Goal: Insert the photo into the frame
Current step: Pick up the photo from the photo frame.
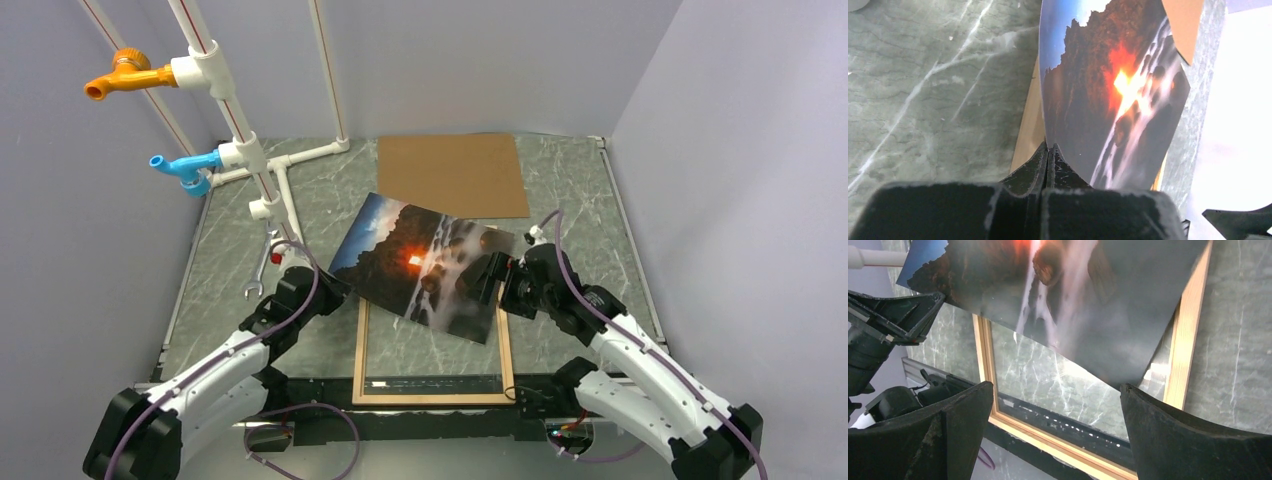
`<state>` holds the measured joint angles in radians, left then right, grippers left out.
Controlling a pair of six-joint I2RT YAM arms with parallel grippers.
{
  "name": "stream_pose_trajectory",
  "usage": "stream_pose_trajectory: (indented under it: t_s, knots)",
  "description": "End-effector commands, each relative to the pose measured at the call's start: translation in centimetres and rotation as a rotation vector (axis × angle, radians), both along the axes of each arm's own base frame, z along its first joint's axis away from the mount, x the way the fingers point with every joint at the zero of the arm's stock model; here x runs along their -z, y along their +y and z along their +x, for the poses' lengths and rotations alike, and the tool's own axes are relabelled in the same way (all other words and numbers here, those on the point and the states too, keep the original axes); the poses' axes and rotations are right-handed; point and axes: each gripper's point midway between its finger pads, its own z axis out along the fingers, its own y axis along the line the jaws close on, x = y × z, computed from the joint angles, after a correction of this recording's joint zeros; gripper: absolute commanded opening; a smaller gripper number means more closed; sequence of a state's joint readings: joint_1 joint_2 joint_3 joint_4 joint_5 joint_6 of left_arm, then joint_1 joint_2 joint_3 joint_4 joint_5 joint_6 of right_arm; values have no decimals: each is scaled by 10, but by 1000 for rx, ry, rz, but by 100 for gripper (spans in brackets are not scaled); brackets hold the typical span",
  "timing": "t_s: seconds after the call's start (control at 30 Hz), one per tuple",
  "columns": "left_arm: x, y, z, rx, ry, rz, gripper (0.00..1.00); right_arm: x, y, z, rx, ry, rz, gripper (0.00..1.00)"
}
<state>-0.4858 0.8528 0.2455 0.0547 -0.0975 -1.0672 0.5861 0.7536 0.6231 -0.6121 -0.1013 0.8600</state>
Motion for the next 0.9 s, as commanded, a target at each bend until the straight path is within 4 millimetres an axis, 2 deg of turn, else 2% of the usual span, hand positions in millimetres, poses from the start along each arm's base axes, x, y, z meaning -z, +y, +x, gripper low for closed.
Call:
stream_pose_trajectory:
  t_s: [0.0, 0.1, 0.17, 0.4, 0.63, 0.87]
  knots:
    - [-36, -11, 6, 25, -46, -67, 0, -31, 4, 23, -78, -137, -81, 100]
    - [-47, -15, 2, 28, -20, -110, 0, -37, 8, 35, -118, -181, -147, 100]
    - [-61, -19, 1, 27, -26, -153, 0, -44, 14, 43, -142, -220, -187, 100]
    - [-106, -26, -5, 41, -80, -262, 0, -66, 61, 48, -277, -428, -359, 100]
    - [-135, -31, -10, 70, -107, -300, 0, -67, 125, 27, -381, -610, -549, 100]
    - [-143, -33, -13, 82, -120, -311, 0, -63, 175, 17, -414, -683, -611, 99]
